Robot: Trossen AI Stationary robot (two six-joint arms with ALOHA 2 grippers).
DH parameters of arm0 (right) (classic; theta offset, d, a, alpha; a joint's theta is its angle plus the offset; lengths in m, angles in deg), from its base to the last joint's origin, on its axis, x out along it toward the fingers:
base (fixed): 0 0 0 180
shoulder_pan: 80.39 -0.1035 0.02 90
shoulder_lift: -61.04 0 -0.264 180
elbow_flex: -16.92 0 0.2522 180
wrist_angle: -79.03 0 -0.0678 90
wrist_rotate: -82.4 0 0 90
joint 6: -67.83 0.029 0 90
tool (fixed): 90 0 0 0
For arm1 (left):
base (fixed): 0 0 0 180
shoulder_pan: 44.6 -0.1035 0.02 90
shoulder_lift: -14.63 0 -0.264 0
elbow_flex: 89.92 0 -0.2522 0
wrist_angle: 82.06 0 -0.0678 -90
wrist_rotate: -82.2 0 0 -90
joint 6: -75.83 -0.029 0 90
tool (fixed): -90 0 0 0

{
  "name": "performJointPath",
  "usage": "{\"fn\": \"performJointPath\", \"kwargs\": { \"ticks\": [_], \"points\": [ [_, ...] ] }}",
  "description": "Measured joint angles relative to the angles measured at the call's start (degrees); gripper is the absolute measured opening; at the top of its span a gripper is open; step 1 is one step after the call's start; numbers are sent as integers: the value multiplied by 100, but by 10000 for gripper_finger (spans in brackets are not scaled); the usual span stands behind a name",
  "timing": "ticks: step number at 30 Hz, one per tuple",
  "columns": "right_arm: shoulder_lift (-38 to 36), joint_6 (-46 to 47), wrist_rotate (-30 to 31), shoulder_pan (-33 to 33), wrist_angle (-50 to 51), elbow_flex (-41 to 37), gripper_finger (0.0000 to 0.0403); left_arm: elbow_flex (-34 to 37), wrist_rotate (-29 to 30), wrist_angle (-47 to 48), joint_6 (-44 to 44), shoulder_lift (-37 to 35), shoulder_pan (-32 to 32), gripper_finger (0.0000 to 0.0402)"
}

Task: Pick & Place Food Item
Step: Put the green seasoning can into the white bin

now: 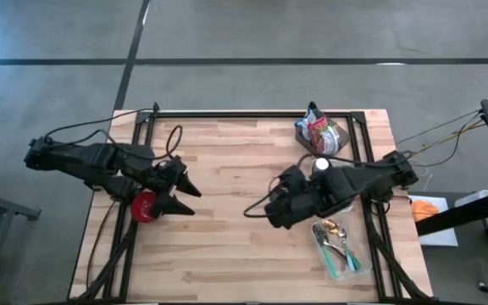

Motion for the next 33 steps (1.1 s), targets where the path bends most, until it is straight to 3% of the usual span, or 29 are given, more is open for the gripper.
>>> {"fn": "performJointPath", "kwargs": {
  "ticks": [9, 22, 33],
  "points": [
    [-830, 680, 298, -121, -69, -1077, 124, 0, 525, -17, -313, -184, 0, 391],
    [-3018, 1943, -182, -122, -54, -3861, 124, 0, 917, -35, -265, -193, -177, 391],
    [-4801, 2496, 645, 426, -63, -5461, 124, 0, 995, -71, -110, -193, -846, 391]
  ]
}}
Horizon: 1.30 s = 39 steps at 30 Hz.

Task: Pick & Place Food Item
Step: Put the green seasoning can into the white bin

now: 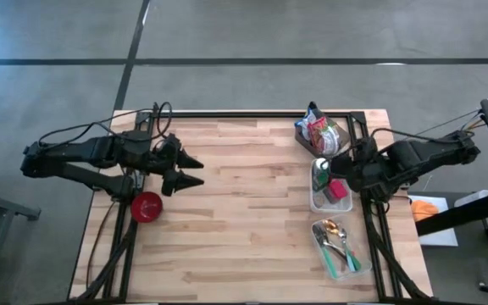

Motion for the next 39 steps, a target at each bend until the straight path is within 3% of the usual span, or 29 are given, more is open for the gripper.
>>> {"fn": "performJointPath", "kwargs": {
  "ticks": [8, 14, 28, 39],
  "points": [
    [-599, -818, -47, 1091, -4, -601, 124, 0, -2, 4, 172, 0, -281, 391],
    [-604, -1443, -358, 1644, -2, -932, 124, 0, -3, 4, 188, 0, -286, 391],
    [-193, -1965, -384, 1670, -618, -1732, 124, 0, 36, 9, 190, 0, -291, 391],
    [-185, -2191, -546, 1670, -1661, -2432, 124, 0, 36, 32, 192, 0, -291, 391]
  ]
}}
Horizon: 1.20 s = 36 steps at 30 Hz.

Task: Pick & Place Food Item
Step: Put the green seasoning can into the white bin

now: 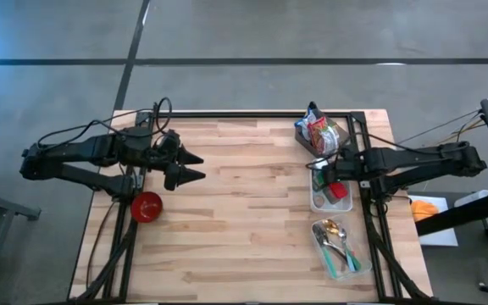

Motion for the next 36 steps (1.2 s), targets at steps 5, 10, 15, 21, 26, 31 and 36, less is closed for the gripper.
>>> {"fn": "performJointPath", "kwargs": {
  "ticks": [5, 10, 15, 21, 26, 31, 36],
  "points": [
    [-22, -35, -21, 0, -246, -323, 124, 0, 46, 23, 0, 0, 0, 391],
    [-21, -234, -3, 0, -666, -515, 124, 0, 46, 26, 0, 0, 0, 391],
    [-2, -279, 27, 0, -714, -565, 124, 0, 46, 34, 0, 0, 0, 391],
    [-5, -313, 37, -4, -718, -582, 136, 0, 46, 43, 2, 0, 0, 391],
    [-5, -489, -140, -3, -713, -591, 201, 0, 47, 60, 87, 0, 0, 391],
    [-20, -554, -193, -2, -708, -589, 249, 0, 46, 142, 93, 0, 0, 391],
    [-69, -558, -197, -2, -464, -314, 281, 0, -26, 276, 265, -1, 7, 391]
  ]
}}
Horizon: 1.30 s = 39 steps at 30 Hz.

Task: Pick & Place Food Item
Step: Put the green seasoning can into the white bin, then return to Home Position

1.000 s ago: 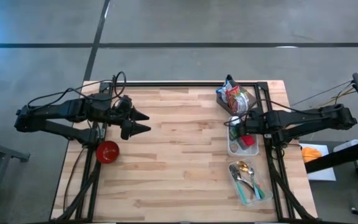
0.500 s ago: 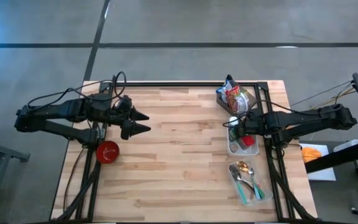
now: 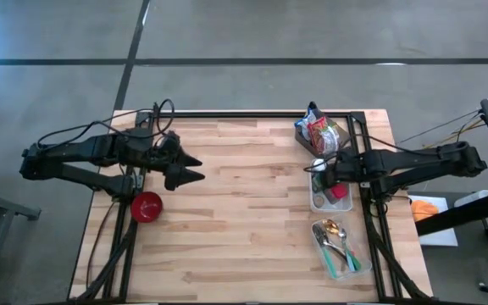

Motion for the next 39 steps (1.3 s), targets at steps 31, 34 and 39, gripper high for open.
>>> {"fn": "performJointPath", "kwargs": {
  "ticks": [31, 34, 39],
  "points": [
    [-491, -2094, 1518, -1355, 369, 3106, 364, 1381, 546, -711, -1578, -1823, -77, 391],
    [-788, -2092, 1706, -1948, 80, 2827, 364, 2208, 335, -1369, -1255, -2323, -77, 391],
    [-1516, -3098, 1585, -2874, -2193, 1885, 364, 3150, 297, -1719, -908, -2863, -81, 391]
  ]
}}
